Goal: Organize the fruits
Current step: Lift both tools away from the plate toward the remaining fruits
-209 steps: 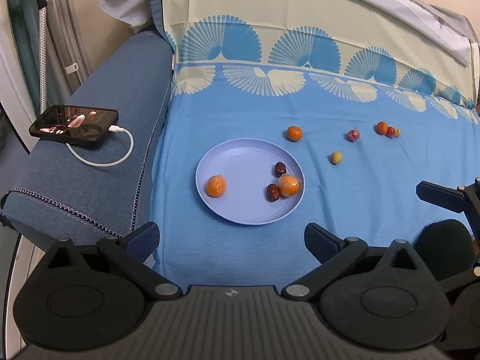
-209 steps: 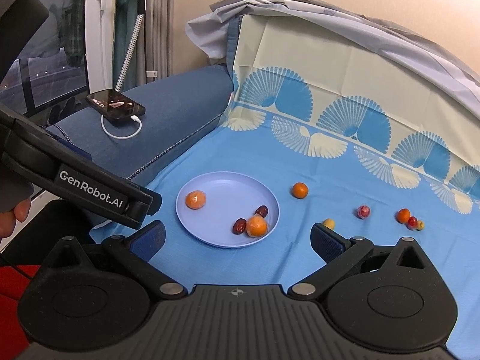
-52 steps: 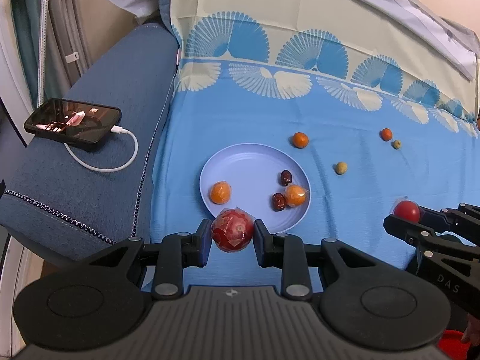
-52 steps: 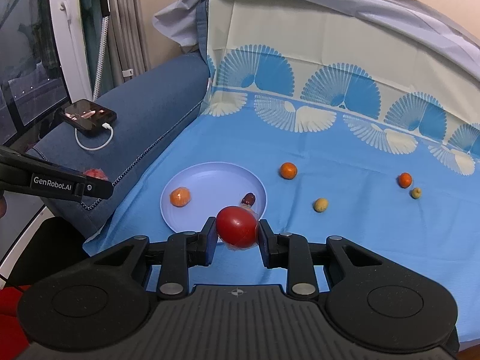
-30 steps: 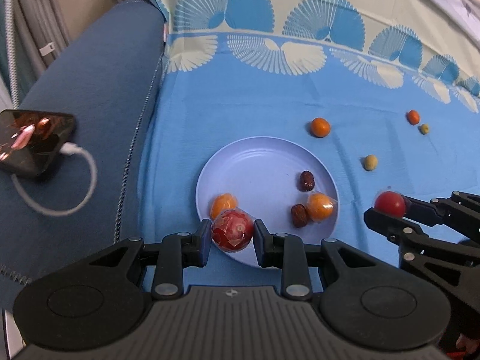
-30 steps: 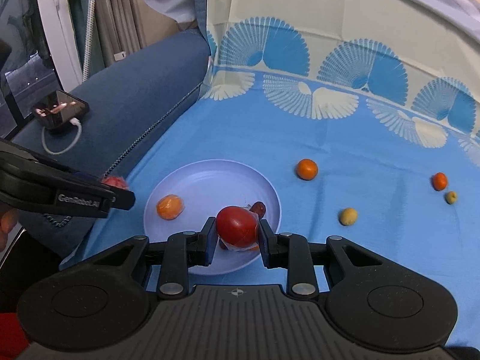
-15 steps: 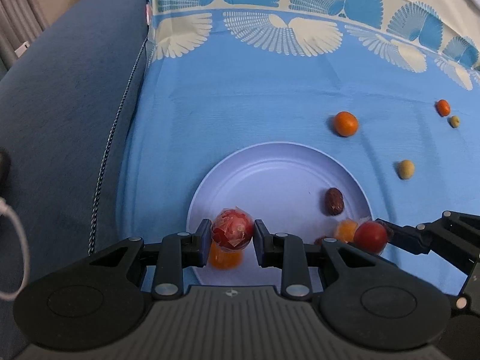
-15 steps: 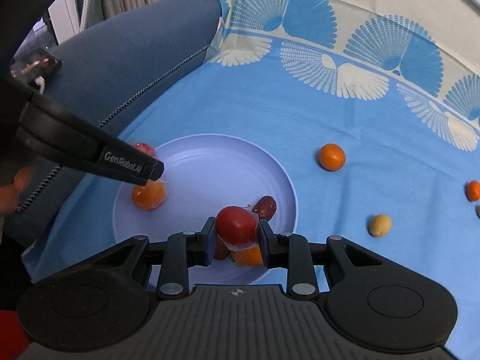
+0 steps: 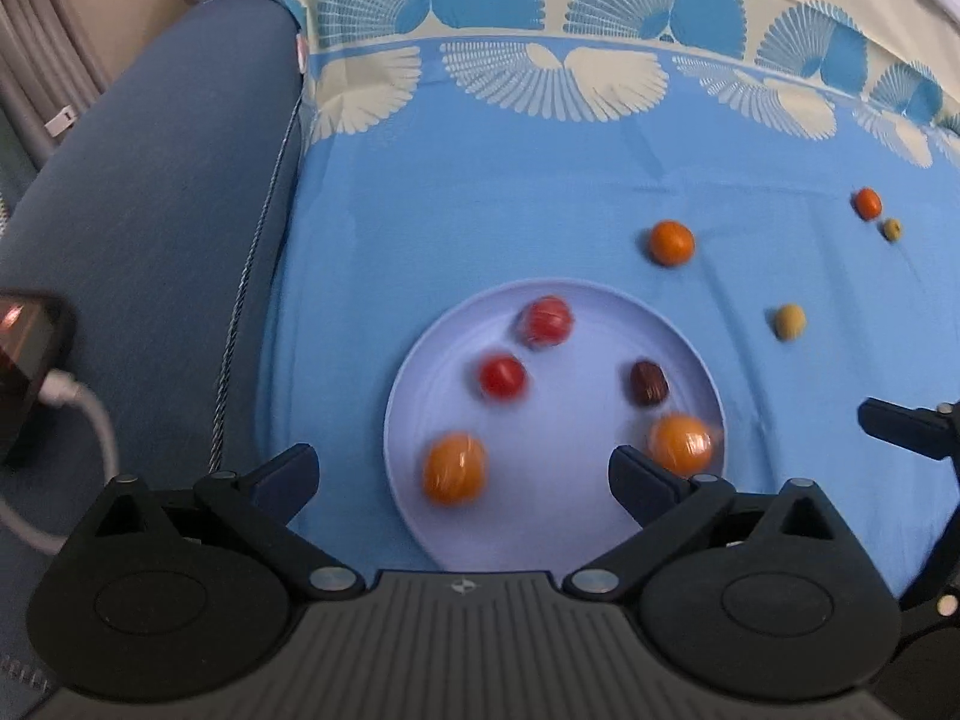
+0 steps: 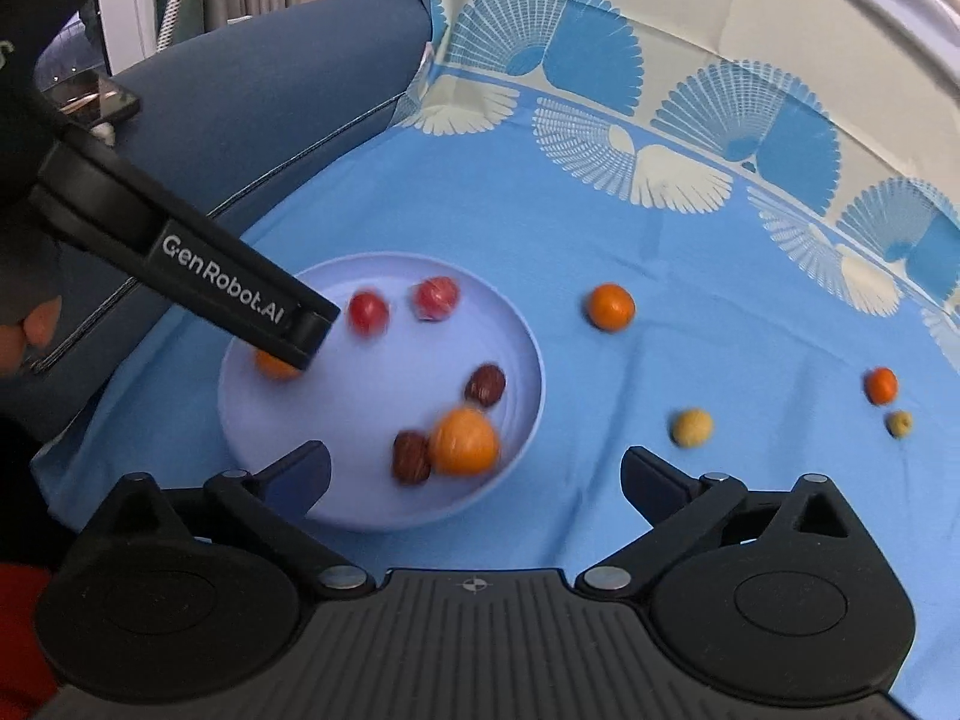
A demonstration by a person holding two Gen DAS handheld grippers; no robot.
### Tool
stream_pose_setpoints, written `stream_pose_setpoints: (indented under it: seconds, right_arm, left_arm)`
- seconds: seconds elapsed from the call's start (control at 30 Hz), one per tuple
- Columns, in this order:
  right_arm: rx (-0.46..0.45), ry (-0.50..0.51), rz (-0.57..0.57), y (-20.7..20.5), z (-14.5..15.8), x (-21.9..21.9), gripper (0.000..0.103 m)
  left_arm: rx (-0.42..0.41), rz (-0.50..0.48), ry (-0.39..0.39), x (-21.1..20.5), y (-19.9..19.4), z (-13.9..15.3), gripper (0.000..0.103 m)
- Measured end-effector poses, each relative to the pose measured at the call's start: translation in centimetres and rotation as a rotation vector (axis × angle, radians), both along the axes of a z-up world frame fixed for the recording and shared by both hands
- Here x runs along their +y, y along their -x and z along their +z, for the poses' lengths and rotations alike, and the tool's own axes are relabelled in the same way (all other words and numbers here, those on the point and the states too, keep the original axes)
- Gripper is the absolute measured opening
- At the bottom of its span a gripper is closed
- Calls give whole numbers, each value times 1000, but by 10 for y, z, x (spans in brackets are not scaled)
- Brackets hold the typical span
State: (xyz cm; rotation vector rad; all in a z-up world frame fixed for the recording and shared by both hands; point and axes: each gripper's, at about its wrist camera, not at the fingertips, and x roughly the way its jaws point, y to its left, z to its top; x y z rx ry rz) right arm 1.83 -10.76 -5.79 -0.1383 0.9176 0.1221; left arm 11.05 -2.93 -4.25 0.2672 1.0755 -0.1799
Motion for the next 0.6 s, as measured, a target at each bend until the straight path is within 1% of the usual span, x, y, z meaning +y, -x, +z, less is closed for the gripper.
stream_pose_setpoints:
  seconds: [0.2,0.4,0.6]
  right_arm:
    - [-15,-23,-23,37,24,7,102]
    - [-83,-8,-17,69,43,11,102]
    - [-125,2,-21,96,53,10,102]
  left_arm:
    - [-32,9,-30,6,46,16,103]
    - [-57,33,-31,15,85,27,103]
    - [-76,42,-25,19,115,36,103]
